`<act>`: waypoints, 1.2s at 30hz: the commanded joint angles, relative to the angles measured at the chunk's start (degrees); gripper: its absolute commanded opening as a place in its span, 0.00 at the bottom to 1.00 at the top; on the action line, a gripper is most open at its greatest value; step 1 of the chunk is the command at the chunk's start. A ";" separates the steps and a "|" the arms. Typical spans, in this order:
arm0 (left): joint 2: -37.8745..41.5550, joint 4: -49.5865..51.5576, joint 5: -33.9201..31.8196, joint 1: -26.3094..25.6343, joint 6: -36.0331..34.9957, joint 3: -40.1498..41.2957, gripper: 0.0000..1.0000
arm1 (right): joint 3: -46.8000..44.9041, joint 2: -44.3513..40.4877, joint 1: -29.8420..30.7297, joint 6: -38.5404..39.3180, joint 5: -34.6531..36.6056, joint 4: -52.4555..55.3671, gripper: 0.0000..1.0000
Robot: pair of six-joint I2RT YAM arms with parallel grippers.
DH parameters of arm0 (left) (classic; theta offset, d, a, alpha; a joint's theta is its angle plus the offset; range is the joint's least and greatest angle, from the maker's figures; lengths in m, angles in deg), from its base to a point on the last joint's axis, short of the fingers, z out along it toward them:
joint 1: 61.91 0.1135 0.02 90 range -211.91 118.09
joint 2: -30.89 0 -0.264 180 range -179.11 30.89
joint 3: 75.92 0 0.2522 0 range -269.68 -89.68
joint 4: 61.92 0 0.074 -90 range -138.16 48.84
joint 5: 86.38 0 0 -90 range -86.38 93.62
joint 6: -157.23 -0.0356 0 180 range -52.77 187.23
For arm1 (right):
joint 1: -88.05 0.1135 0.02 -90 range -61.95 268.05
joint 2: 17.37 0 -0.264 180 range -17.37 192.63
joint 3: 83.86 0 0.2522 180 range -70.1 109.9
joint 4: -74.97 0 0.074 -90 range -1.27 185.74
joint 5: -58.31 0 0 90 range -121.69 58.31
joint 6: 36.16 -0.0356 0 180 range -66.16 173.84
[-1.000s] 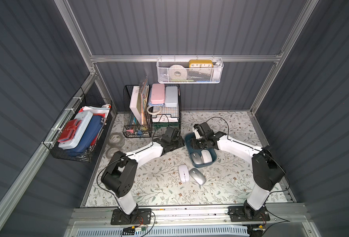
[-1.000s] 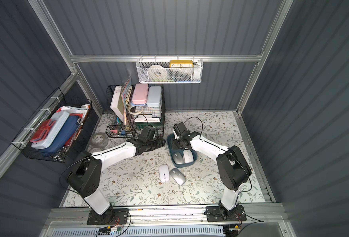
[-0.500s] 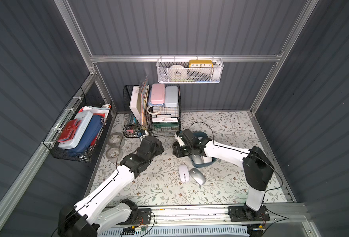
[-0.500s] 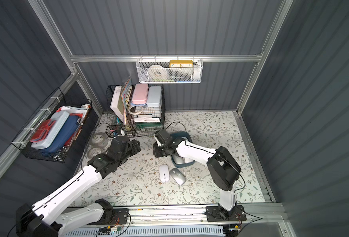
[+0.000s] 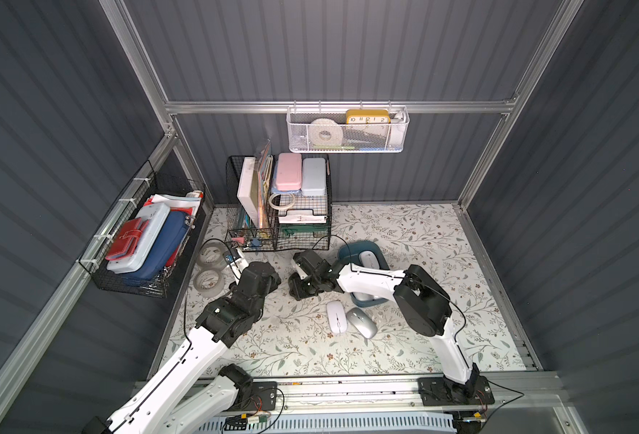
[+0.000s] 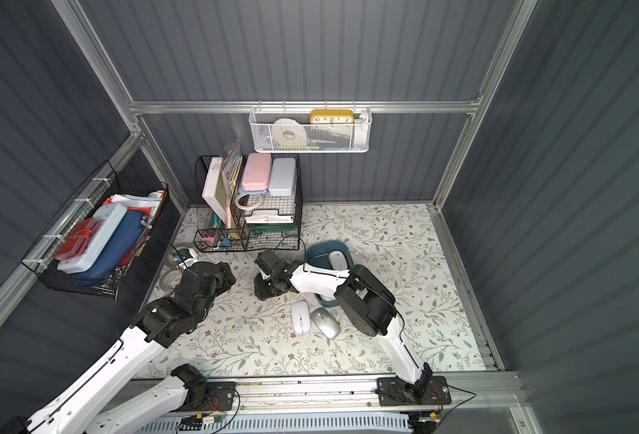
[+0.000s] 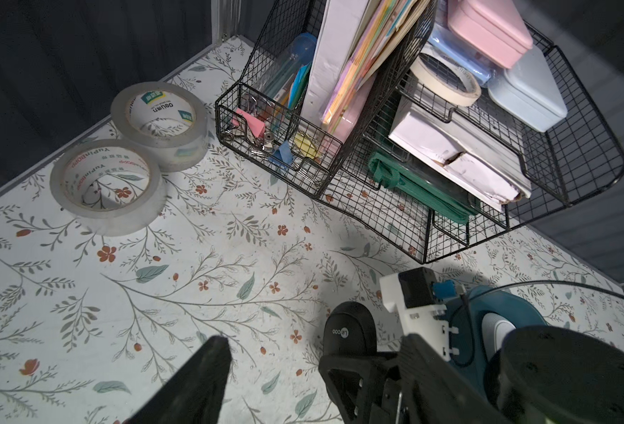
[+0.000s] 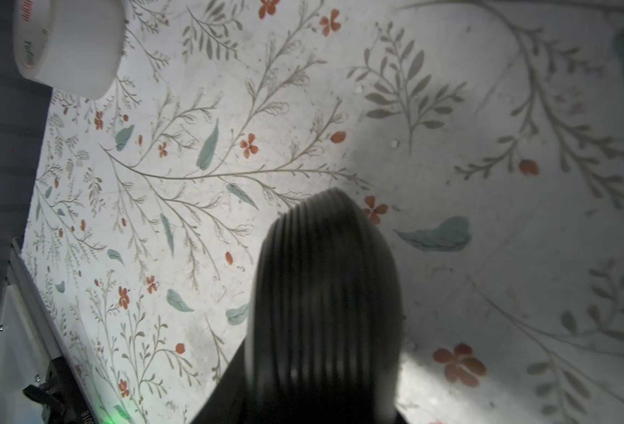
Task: Take out the mouse from the storage box
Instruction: Place the mouse at the center of the board.
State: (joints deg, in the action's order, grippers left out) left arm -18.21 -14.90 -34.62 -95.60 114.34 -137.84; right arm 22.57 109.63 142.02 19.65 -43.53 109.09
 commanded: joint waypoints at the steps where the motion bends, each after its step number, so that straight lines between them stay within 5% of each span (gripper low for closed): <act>1: -0.12 0.73 -1.05 0.21 -1.18 0.83 0.79 | 1.33 1.43 -0.10 -0.92 -0.55 -0.79 0.22; 36: -7.45 -6.78 8.82 0.21 -7.10 -1.02 0.90 | -7.80 -9.79 -2.05 2.24 8.55 2.89 0.69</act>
State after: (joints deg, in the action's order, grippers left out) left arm -25.05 -20.54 -27.87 -95.60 108.75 -137.29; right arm 14.94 103.35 139.97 20.32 -38.06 109.82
